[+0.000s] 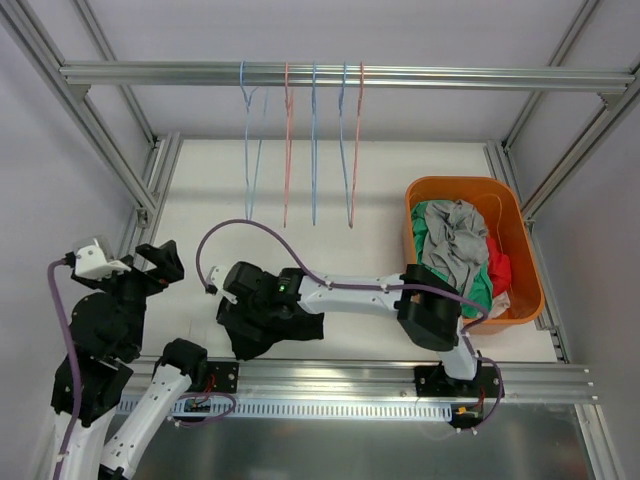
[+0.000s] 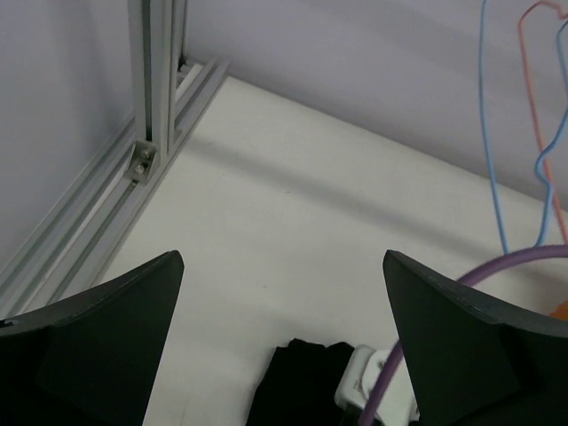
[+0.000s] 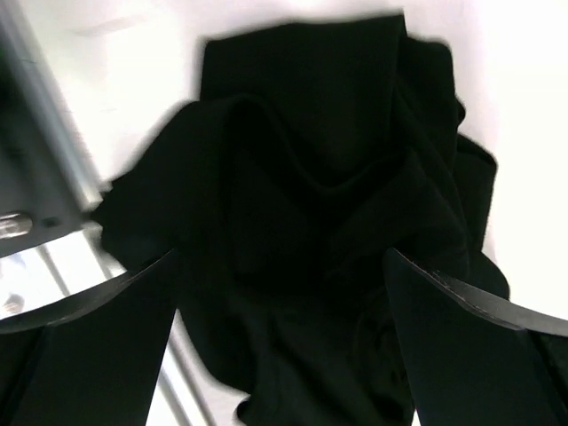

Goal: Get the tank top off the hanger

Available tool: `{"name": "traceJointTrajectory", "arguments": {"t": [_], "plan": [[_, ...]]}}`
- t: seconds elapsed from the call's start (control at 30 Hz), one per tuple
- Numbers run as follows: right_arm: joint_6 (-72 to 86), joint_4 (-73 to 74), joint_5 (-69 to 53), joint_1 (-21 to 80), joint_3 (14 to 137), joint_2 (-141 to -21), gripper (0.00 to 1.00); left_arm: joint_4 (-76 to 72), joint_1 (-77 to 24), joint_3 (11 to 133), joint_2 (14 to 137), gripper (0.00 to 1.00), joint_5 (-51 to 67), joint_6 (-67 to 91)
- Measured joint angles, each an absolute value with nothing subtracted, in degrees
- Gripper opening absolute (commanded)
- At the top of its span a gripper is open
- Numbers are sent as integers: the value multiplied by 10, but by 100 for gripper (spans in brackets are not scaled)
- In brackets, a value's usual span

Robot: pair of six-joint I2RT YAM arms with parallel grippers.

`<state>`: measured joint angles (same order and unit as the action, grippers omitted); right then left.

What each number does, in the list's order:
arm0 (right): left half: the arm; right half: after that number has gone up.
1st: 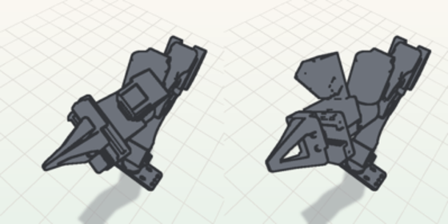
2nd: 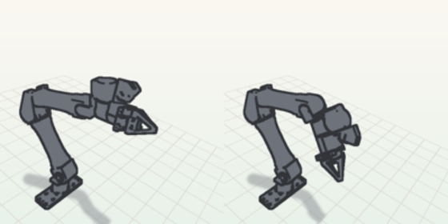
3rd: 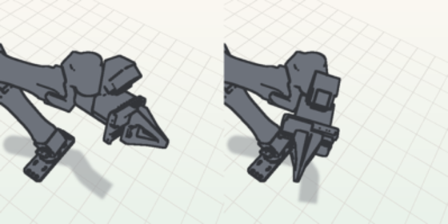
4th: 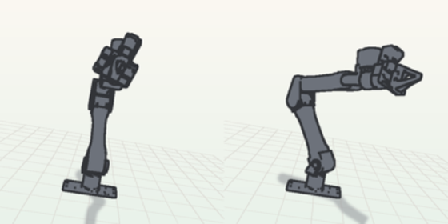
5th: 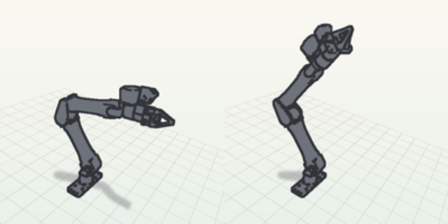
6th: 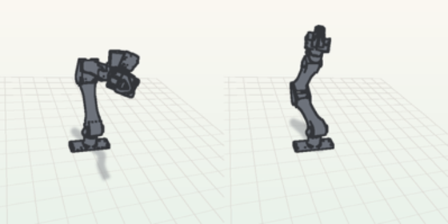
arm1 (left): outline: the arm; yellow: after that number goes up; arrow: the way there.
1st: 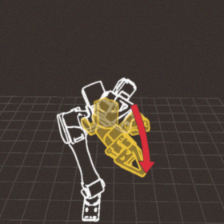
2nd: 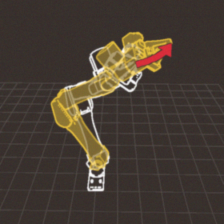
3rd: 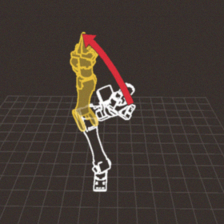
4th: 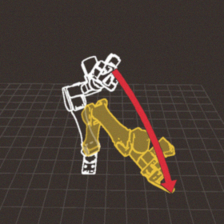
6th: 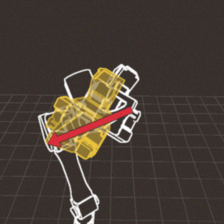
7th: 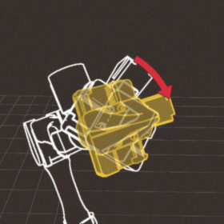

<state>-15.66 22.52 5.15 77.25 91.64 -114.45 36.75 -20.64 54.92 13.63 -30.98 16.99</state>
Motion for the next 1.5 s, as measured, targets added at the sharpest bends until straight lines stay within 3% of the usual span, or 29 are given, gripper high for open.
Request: {"name": "traceJointTrajectory", "arguments": {"t": [0.2, 0.27, 0.3, 0.33, 0.4, 0.43, 0.63, 0.87, 1.23, 1.5], "plan": [[-156, 238, 55, 751, 921, -1224, 99, 369, -206, 490, 139, 99, -305, 169], [-150, 232, 56, 750, 919, -1228, 89, 369, -206, 486, 142, 99, -305, 169], [-149, 228, 57, 750, 917, -1228, 74, 369, -206, 484, 143, 99, -304, 168], [-146, 220, 54, 751, 912, -1227, 43, 369, -206, 482, 143, 99, -303, 167], [-141, 195, 52, 752, 892, -1219, 22, 369, -206, 479, 143, 99, -303, 164], [-138, 178, 52, 753, 876, -1211, 1, 369, -206, 477, 143, 99, -302, 162], [-114, 128, 35, 753, 746, -1117, 0, 369, -206, 473, 142, 98, -301, 156], [-79, 163, 34, 771, 647, -897, 0, 369, -206, 469, 138, 99, -300, 156], [-51, 306, 127, 773, 637, -595, 0, 367, -206, 465, 137, 99, -300, 156], [-54, 469, 233, 720, 719, -497, 0, 367, -206, 462, 137, 99, -300, 156]]}}
